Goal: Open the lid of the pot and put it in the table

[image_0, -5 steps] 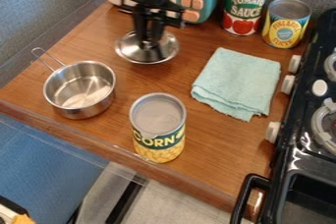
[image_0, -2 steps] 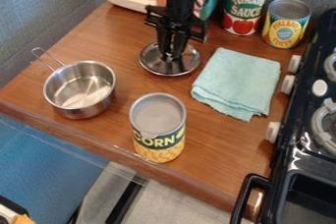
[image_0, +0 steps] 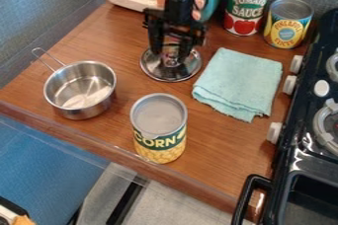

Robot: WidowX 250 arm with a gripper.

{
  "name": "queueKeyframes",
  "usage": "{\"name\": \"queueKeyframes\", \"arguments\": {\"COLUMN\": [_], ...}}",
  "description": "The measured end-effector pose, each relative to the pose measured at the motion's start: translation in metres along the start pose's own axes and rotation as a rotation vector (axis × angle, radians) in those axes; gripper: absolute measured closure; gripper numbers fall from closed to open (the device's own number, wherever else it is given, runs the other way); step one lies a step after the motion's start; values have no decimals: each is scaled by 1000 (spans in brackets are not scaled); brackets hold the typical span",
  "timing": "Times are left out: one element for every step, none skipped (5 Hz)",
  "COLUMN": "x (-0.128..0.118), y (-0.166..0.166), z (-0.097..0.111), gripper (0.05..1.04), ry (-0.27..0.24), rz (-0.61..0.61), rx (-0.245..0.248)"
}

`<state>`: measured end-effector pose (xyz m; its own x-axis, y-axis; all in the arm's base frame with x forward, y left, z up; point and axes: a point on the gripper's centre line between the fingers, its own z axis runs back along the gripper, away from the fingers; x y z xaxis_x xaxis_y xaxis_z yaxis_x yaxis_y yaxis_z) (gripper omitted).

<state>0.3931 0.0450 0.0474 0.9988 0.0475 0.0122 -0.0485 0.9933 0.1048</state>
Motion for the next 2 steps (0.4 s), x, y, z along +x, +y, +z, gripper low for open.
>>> {"name": "queueKeyframes", "arguments": {"x": [-7,-14], "y": [-1,2], "z": [25,39], "gripper": [78,83], "ry": [-65,-113], "rz": [11,27], "rx": [15,21]}}
